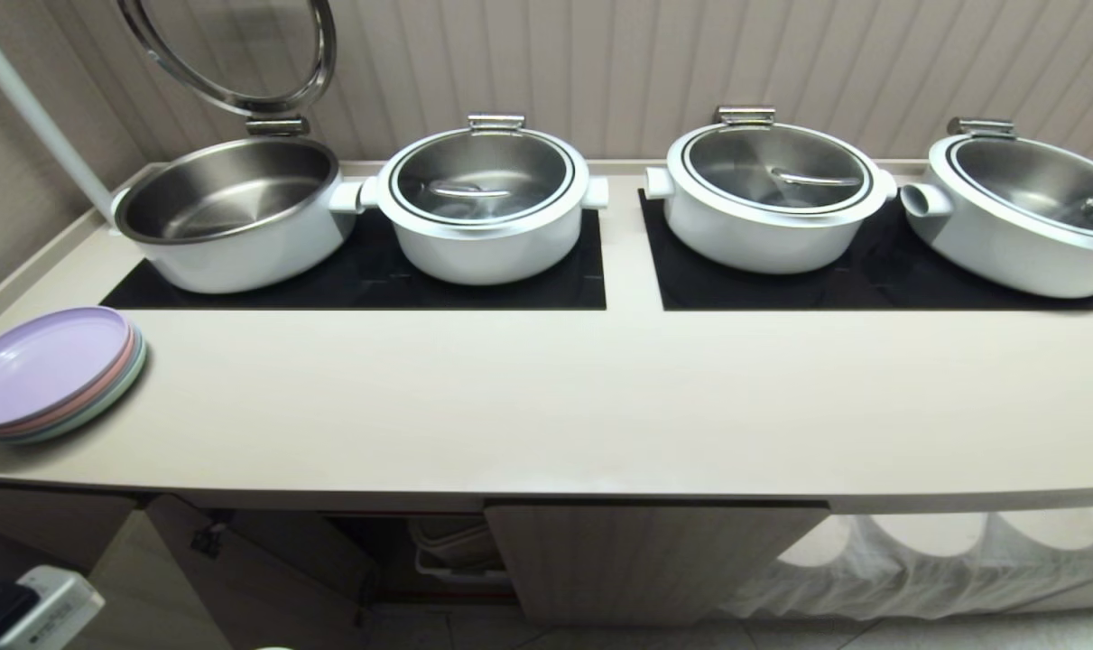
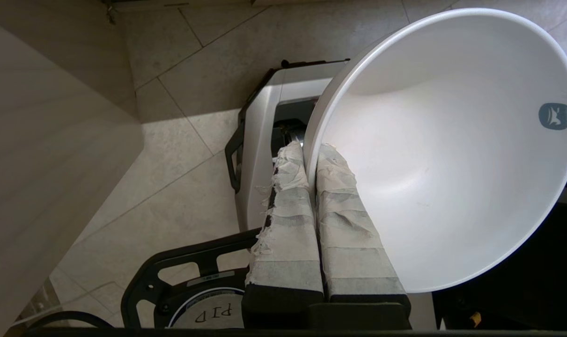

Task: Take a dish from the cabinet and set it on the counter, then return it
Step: Place it on the table

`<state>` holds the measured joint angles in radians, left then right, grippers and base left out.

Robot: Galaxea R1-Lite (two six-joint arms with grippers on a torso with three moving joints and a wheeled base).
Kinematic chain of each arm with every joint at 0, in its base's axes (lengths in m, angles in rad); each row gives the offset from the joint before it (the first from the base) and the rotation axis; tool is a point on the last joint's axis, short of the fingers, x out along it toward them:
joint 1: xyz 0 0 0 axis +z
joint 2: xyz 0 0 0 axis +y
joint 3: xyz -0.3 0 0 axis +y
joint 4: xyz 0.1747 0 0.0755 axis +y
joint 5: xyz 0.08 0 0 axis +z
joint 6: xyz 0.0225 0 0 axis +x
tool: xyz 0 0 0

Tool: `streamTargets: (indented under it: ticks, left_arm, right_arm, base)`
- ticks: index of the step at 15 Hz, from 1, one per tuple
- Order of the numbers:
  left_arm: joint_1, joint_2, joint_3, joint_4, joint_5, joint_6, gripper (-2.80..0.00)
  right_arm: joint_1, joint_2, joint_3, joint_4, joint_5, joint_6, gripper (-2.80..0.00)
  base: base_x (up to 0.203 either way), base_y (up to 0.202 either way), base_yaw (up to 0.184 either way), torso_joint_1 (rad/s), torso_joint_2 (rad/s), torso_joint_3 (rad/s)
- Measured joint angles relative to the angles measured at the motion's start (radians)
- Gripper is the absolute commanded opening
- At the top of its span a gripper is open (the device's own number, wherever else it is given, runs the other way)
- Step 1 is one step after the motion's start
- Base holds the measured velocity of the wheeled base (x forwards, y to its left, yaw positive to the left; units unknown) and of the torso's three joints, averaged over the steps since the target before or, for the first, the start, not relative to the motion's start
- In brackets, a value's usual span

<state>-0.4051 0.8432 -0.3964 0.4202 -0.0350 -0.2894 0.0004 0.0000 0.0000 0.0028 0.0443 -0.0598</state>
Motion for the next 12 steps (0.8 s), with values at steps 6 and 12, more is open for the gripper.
streamTargets:
  ticks: [6,12]
  left_arm:
    - [0.006,-0.004,0.008,0.018,0.008,-0.002,-2.80]
    - [0.006,-0.005,0.003,0.029,0.009,-0.002,-2.80]
  right_arm:
    - [0.000,0.000,0.000,0.000,0.000,0.001,-2.80]
    - [0.000,0.000,0.000,0.000,0.000,0.001,-2.80]
  base:
    - [0.000,0.000,0.000,0.000,0.00,0.000]
    - [0.002,-0.033,0.002,0.002,0.00,0.001]
